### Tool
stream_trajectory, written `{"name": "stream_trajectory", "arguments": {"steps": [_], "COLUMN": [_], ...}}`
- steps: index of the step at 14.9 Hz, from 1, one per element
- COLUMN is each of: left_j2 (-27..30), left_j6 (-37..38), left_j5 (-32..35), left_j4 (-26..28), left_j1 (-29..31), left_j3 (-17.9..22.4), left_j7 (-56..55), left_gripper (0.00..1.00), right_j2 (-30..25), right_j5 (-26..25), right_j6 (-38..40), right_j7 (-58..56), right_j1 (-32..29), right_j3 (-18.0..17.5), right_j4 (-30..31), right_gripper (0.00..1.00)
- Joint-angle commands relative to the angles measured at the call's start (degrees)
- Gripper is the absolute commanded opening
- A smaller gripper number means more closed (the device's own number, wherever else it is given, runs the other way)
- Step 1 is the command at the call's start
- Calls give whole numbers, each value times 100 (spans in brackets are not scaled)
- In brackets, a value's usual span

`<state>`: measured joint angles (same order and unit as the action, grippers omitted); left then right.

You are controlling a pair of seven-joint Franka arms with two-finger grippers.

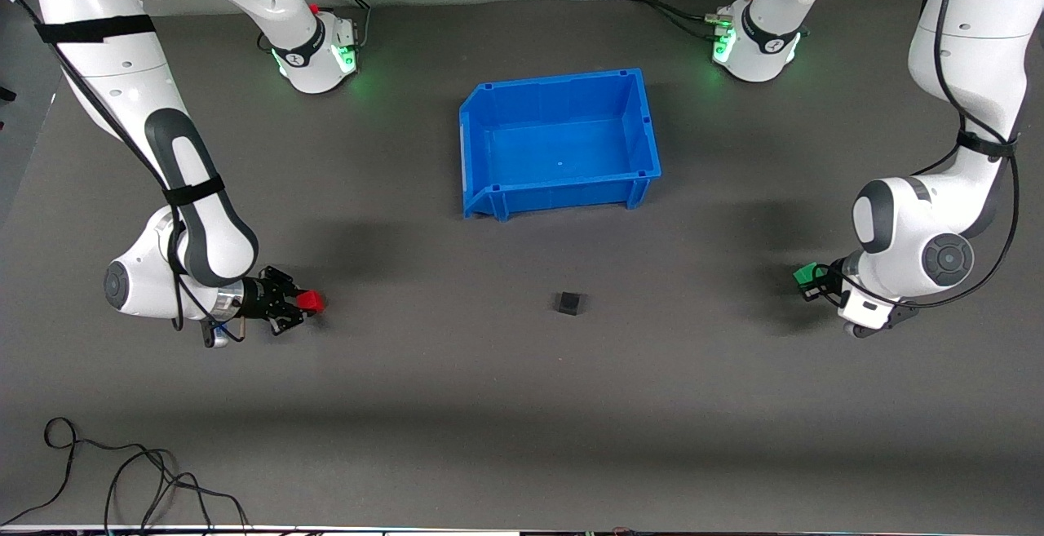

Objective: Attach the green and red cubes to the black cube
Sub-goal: 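Close the right gripper on the red cube while the left gripper grasps green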

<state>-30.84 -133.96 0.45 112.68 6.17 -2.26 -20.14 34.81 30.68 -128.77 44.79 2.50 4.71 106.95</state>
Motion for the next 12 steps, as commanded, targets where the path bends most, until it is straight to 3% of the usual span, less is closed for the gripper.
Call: {"name": "stream_trajectory", "arguments": {"steps": [1, 4, 7, 12], "left_j2": [8, 17, 26, -132], "left_j6": [955, 1784, 1724, 1225], "left_j5": [-27, -115, -624, -1063], "left_j4": [-614, -1160, -1327, -1583], "left_j1": [-107, -125, -212, -870], "left_j3": [6, -46, -327, -346], "left_j7": [-541, -1157, -2455, -4809], "left_gripper": [3, 1, 0, 0], "right_j2": [43, 35, -123, -27], "right_j5": [175, 184, 351, 368], "right_j6": [1, 9, 298, 388], "right_j7": [-164, -76, 816, 2786], "right_j1": [-12, -12, 119, 1058], "right_j3": [12, 12, 12, 12], "right_j4": [-113, -131, -402, -1079], "right_gripper": [29, 29, 27, 27]}}
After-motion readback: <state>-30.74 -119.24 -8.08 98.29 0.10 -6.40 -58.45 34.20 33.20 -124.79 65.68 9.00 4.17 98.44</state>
